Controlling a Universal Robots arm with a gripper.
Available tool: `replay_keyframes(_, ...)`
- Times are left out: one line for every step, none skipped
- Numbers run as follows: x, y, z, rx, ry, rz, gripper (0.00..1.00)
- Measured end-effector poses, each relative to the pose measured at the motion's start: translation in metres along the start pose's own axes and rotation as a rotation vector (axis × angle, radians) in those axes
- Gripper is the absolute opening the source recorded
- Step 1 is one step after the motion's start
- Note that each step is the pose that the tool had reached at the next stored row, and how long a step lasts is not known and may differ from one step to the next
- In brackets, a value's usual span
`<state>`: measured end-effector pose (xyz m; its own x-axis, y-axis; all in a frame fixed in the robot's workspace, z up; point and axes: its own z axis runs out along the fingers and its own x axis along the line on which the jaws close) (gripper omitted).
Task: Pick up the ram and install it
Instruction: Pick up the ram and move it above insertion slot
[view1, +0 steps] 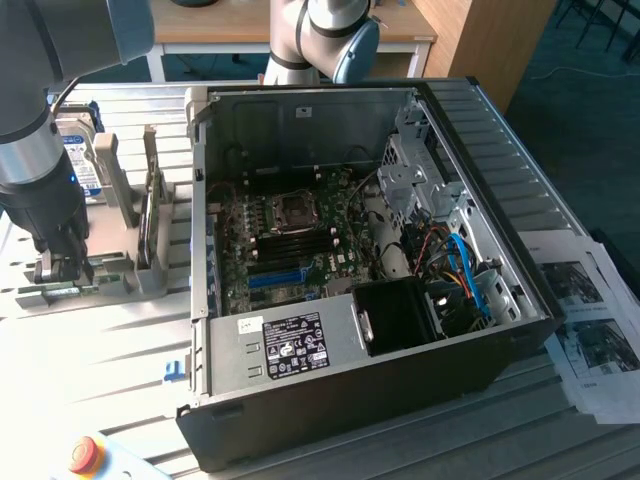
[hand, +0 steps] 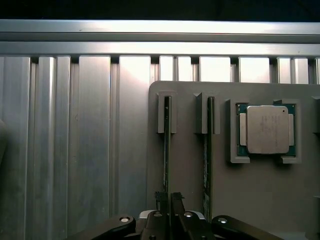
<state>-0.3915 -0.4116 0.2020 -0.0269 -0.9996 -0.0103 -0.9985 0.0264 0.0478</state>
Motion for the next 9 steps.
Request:
replay_keyframes(0.0000, 0.0000, 0.0000, 0.0000, 0.0000, 0.000, 0.16)
replay_keyframes(0.0000, 0.0000, 0.0000, -0.0001, 0.0000, 0.000, 0.16)
replay_keyframes(0.0002, 0.0001, 0.0000, -0.0001, 0.0001, 0.000, 0.16)
replay_keyframes(0.0005, 0.0001, 0.0000, 0.0000, 0.0000, 0.000, 0.16)
replay_keyframes(0.0008, 0.0000, 0.0000, 0.0000, 0.0000, 0.000, 0.16)
replay_keyframes(0.0010, 0.0000, 0.0000, 0.0000, 0.0000, 0.000, 0.16)
replay_keyframes(0.0012, 0.0000, 0.0000, 0.0000, 0.0000, 0.000, 0.16)
replay_keyframes(0.0015, 0.0000, 0.0000, 0.0001, 0.0000, 0.000, 0.16)
replay_keyframes(0.0016, 0.0000, 0.0000, 0.0000, 0.0000, 0.000, 0.16)
